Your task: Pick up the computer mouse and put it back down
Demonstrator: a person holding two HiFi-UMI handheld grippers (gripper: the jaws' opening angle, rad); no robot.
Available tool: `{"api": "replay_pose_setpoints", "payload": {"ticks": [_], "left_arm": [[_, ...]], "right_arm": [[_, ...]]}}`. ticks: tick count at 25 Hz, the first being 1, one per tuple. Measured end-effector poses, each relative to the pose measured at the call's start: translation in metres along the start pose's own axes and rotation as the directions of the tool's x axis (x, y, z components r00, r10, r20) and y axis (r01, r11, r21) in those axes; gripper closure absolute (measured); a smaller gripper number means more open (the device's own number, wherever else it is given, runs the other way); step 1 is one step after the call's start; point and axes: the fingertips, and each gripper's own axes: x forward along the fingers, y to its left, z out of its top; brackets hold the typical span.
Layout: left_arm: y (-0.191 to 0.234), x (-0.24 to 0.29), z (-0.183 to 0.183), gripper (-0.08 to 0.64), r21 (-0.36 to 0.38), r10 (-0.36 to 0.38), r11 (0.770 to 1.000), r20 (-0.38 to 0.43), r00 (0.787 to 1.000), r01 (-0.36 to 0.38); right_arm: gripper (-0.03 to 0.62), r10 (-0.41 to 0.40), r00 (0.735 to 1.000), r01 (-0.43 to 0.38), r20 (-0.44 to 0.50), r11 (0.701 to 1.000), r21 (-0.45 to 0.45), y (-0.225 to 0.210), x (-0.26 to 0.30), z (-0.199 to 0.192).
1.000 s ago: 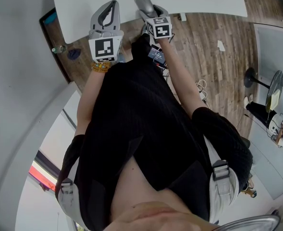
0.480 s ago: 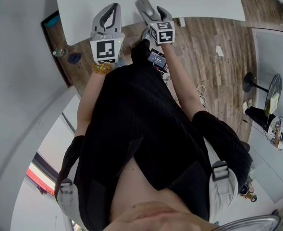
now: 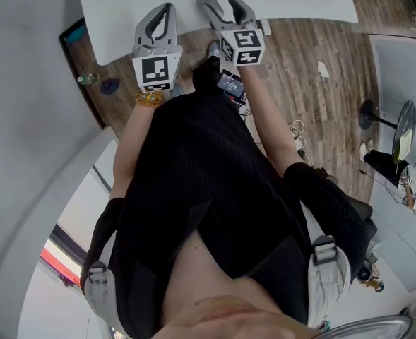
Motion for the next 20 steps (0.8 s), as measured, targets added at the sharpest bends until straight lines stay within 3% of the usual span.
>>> {"api": "replay_pose_setpoints", "payload": {"ticks": [3, 6, 10, 12, 20], "left_arm": [[-0.003, -0.005, -0.003, 0.546, 0.006, -0.005, 1.0, -0.006, 1.0, 0.005], [-0.005, -0.01, -0.003, 0.546, 0.01, -0.006, 1.0, -0.011, 1.0, 0.006], [-0.01, -0.016, -0.005, 0.546, 0.018, -0.012, 1.0, -0.019, 1.0, 0.013], [-0.011, -0.018, -0.005, 0.546, 0.025, -0.017, 1.0, -0.022, 1.0, 0.017], [-0.019, -0.023, -0.006, 0.546, 0.035, -0.036, 0.999, -0.032, 0.999, 0.037]], "right_arm": [[0.316, 0.009, 0.999, -0.008, 0.05, 1.0, -0.014, 0.012, -0.011, 0.018], [0.409, -0.015, 0.995, 0.019, 0.099, 0.999, -0.038, 0.019, -0.023, 0.032], [0.461, -0.038, 0.99, 0.045, 0.138, 0.998, -0.047, 0.028, -0.037, 0.039], [0.517, -0.053, 0.987, 0.061, 0.149, 0.997, -0.055, 0.031, -0.041, 0.04], [0.545, -0.075, 0.986, 0.084, 0.151, 0.995, -0.055, 0.032, -0.05, 0.037]]}}
